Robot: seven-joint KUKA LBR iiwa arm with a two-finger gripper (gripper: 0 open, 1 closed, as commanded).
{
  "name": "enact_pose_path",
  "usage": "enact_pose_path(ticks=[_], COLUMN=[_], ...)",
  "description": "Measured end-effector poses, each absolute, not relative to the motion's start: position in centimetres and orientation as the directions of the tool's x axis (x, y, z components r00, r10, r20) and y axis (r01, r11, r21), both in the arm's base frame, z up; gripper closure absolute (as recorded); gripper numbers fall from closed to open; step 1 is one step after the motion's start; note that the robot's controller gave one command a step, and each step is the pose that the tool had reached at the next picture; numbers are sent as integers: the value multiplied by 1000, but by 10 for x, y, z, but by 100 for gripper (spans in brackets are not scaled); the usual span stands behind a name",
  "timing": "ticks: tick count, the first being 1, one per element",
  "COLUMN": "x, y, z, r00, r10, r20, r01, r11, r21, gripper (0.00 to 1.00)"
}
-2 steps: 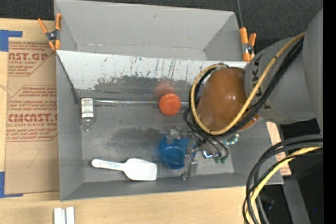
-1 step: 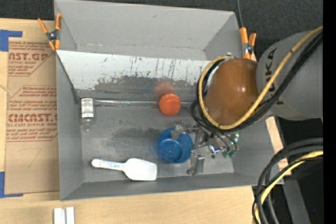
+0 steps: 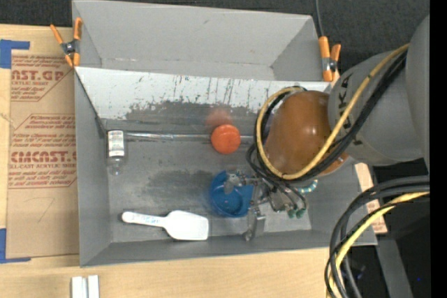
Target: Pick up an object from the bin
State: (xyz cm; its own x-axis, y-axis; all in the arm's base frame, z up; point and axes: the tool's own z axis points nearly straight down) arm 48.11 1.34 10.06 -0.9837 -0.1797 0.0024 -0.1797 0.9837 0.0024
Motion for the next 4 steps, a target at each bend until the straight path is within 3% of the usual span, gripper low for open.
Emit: enact_pose_path(ticks=[1,2,3,4], x=[500,491,491,488], y=[-20,8,8,8], z=[69,70,70,84], r00=[-999,-994,-994,-993], r10=[54,-114,-114,-114], r20=[0,5,5,16], r01=[54,-114,-113,-114], r11=[999,994,994,994], r21=[0,3,3,4], gripper=[0,100,100,100])
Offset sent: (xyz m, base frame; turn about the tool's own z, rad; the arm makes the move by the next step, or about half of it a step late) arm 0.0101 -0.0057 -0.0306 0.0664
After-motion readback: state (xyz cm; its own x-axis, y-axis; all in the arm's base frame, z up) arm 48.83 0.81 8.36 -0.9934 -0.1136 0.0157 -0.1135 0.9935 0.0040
